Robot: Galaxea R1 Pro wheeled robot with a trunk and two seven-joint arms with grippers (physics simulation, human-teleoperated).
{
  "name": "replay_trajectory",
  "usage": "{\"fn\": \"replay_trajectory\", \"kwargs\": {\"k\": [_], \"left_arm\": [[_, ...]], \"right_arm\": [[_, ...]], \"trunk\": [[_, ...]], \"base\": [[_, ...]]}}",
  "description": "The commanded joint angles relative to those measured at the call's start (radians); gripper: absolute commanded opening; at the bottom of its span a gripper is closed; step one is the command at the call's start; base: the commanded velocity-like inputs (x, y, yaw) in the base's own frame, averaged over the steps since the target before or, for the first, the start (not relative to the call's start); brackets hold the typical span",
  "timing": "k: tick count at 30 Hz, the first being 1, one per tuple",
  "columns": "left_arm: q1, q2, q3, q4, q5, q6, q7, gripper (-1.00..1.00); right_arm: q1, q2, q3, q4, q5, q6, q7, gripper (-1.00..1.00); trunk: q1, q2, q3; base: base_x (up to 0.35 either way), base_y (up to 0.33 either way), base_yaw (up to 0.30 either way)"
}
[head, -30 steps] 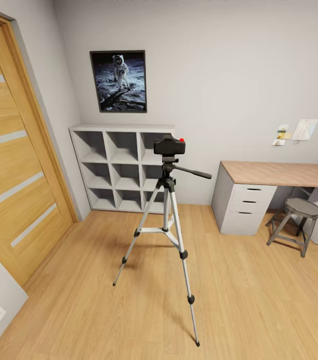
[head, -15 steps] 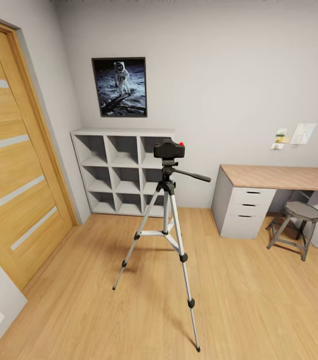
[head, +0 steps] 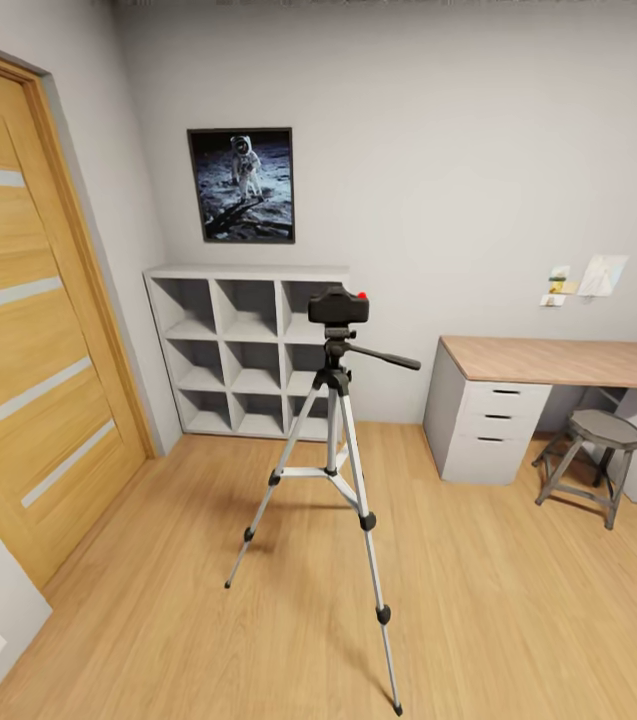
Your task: Attach the digital camera to the camera tripod in the bedroom.
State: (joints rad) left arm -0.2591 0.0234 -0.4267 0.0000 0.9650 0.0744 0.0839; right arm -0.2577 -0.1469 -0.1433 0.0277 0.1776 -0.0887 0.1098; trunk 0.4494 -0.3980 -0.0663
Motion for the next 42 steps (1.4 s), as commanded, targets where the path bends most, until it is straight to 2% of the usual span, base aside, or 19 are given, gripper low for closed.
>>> {"fn": "replay_trajectory", "kwargs": {"k": [1,14,28,42], "left_arm": [[0.001,0.0,-0.009,0.0,0.007,0.003,0.003,1.0],[0.006,-0.002,-0.01,0.0,-0.005,0.001,-0.002,1.0],[0.02,-0.002,-0.009,-0.001,-0.004,-0.001,0.0,1.0],[0.02,-0.005,-0.01,-0.002,-0.007,0.0,-0.001,1.0]], "right_arm": [[-0.001,0.0,-0.009,0.003,0.01,-0.005,0.002,1.0],[-0.001,0.006,-0.009,0.005,0.008,-0.002,0.002,1.0],[0.053,0.013,-0.009,0.006,0.005,-0.001,0.002,1.0],[0.063,0.024,-0.01,0.005,0.005,-0.001,0.002,1.0]], "trunk": [[0.001,-0.002,-0.001],[0.001,-0.002,0.02],[0.001,-0.002,0.042],[0.001,-0.002,0.064]], "base": [[0.0,0.0,0.0],[0.0,0.0,0.0],[0.0,0.0,0.0],[0.0,0.0,0.0]]}}
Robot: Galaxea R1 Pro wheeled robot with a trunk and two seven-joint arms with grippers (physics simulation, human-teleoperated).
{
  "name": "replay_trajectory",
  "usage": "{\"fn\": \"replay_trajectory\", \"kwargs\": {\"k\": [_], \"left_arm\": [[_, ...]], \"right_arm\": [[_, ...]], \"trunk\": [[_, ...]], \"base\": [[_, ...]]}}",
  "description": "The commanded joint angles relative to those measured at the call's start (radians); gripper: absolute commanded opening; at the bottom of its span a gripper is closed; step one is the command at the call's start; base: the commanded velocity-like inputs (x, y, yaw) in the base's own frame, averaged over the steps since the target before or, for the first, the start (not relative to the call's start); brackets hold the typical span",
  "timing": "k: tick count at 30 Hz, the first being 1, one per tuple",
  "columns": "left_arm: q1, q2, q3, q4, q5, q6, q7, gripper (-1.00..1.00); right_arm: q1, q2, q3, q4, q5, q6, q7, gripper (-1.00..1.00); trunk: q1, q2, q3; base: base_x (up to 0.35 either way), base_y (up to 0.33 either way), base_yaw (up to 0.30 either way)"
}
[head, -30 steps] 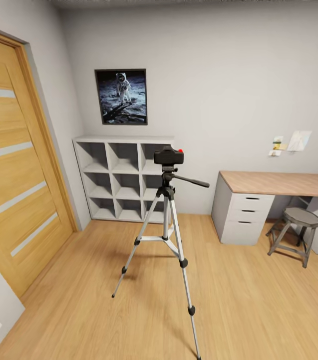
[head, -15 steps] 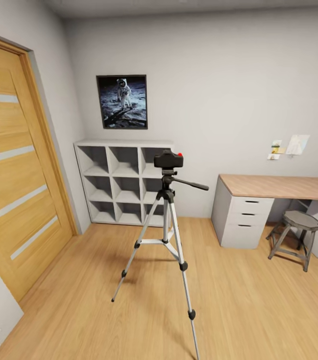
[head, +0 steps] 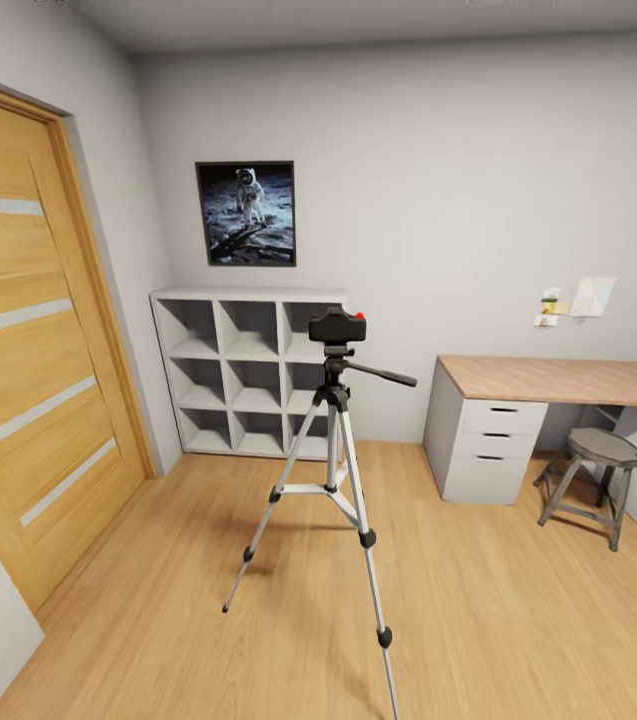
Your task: Attach the digital camera to the camera tripod in the bedroom.
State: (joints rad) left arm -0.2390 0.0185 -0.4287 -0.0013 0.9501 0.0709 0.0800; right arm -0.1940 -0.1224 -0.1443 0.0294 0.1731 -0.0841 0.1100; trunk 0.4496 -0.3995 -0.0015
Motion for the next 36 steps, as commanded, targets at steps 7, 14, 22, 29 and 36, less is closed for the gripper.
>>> {"fn": "replay_trajectory", "kwargs": {"k": [7,14,22,29,36], "left_arm": [[0.0,-0.005,-0.008,0.0,0.007,0.004,0.003,1.0],[0.0,-0.006,-0.009,0.0,0.007,0.004,0.003,1.0],[0.0,-0.011,-0.01,0.0,0.006,0.006,0.003,1.0],[0.0,-0.012,-0.011,0.0,0.006,0.006,0.003,1.0],[0.0,-0.012,-0.012,0.0,0.007,0.006,0.003,1.0]], "right_arm": [[-0.001,-0.002,-0.009,0.003,0.009,-0.007,0.002,1.0],[-0.001,-0.002,-0.009,0.003,0.009,-0.009,0.002,1.0],[-0.001,-0.003,-0.009,0.003,0.008,-0.011,0.002,1.0],[-0.001,-0.004,-0.009,0.001,0.009,-0.013,0.002,1.0],[-0.001,-0.005,-0.011,0.001,0.009,-0.014,0.002,1.0]], "trunk": [[0.0,-0.001,0.011],[0.0,-0.001,0.022],[0.0,-0.001,0.035],[0.0,-0.001,0.046],[0.0,-0.001,0.057]], "base": [[0.0,0.0,0.0],[0.0,0.0,0.0],[0.0,0.0,0.0],[0.0,0.0,0.0],[0.0,0.0,0.0]]}}
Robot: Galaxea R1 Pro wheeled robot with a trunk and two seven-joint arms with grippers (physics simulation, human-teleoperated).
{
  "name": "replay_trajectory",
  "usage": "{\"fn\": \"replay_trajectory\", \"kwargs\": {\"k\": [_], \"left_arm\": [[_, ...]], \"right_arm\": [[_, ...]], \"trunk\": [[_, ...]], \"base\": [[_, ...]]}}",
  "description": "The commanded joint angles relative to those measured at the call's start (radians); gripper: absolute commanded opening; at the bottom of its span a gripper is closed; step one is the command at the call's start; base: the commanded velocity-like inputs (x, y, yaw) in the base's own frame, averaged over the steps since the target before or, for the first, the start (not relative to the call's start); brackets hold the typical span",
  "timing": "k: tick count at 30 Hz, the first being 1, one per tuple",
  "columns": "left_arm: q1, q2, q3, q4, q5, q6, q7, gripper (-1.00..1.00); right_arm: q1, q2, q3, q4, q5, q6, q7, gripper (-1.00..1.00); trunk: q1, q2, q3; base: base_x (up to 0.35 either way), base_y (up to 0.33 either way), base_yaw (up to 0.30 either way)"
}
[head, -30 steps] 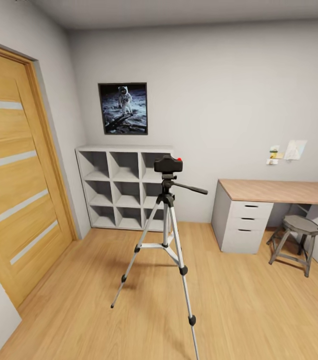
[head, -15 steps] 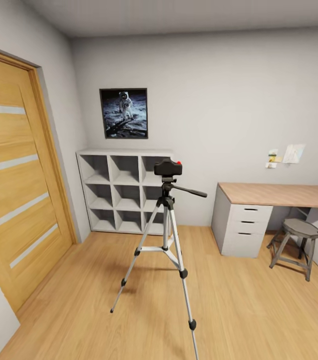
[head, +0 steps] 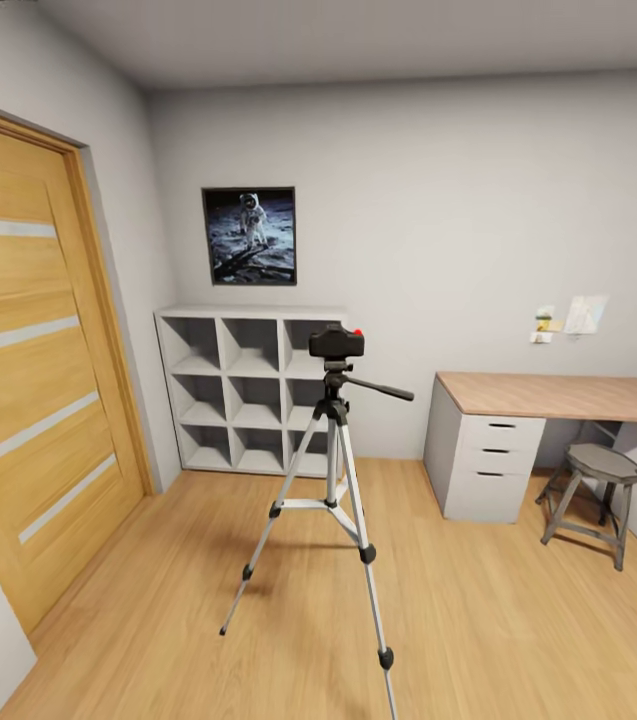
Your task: Attach the digital camera to the camera tripod in the bedroom.
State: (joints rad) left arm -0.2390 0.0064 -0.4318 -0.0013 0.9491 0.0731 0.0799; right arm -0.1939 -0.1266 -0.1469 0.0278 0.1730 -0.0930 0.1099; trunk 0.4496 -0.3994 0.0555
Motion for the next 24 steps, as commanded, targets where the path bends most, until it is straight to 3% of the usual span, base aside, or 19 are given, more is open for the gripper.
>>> {"fn": "replay_trajectory", "kwargs": {"k": [1,24], "left_arm": [[0.0,0.0,-0.008,0.0,0.008,0.004,0.003,1.0],[0.0,0.005,-0.007,0.0,0.01,0.001,0.004,1.0]], "right_arm": [[-0.001,-0.001,-0.009,0.003,0.009,-0.006,0.002,1.0],[-0.001,-0.001,-0.008,0.003,0.014,-0.008,0.002,1.0]], "trunk": [[0.0,-0.001,0.001],[0.0,-0.001,0.038]], "base": [[0.0,0.0,0.0],[0.0,0.0,0.0]]}}
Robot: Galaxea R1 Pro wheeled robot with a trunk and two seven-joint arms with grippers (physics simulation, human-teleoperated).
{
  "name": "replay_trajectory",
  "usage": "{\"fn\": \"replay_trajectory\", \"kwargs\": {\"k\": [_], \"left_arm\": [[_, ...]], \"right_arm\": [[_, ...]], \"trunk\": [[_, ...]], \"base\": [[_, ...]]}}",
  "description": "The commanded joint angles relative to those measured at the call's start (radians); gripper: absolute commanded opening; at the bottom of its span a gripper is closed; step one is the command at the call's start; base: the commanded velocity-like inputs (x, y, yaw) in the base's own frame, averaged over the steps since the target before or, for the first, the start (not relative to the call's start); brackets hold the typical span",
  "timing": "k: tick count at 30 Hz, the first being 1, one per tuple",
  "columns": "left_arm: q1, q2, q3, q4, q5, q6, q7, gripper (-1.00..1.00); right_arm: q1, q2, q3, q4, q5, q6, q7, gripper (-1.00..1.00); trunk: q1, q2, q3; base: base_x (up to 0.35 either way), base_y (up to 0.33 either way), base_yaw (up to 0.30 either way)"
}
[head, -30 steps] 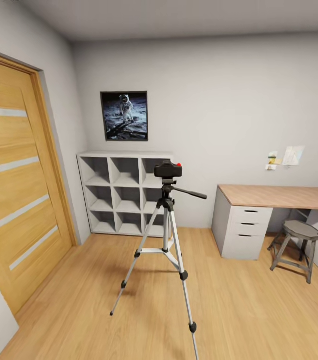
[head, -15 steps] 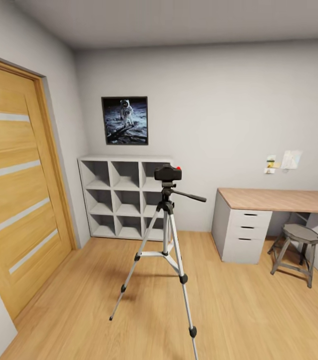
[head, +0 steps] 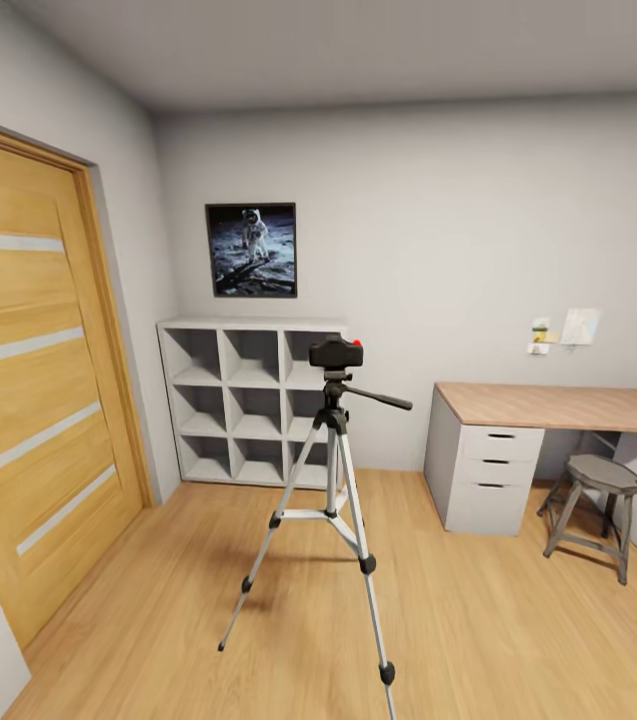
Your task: Attach the digital camera to the camera tripod in the bedroom.
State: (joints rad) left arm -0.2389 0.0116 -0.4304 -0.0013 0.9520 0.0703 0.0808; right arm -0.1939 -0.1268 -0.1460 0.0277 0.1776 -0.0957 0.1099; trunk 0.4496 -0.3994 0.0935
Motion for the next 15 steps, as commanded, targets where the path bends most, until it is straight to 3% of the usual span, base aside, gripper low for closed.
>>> {"fn": "replay_trajectory", "kwargs": {"k": [1,15], "left_arm": [[0.0,0.0,-0.008,0.0,0.008,0.004,0.003,1.0],[0.0,0.004,-0.013,-0.006,0.009,0.003,0.004,1.0]], "right_arm": [[-0.001,-0.001,-0.009,0.003,0.009,-0.006,0.002,1.0],[-0.001,0.0,-0.009,0.003,0.007,-0.006,0.002,1.0]], "trunk": [[0.0,-0.001,0.001],[0.0,-0.001,0.018]], "base": [[0.0,0.0,0.0],[0.0,0.0,0.0]]}}
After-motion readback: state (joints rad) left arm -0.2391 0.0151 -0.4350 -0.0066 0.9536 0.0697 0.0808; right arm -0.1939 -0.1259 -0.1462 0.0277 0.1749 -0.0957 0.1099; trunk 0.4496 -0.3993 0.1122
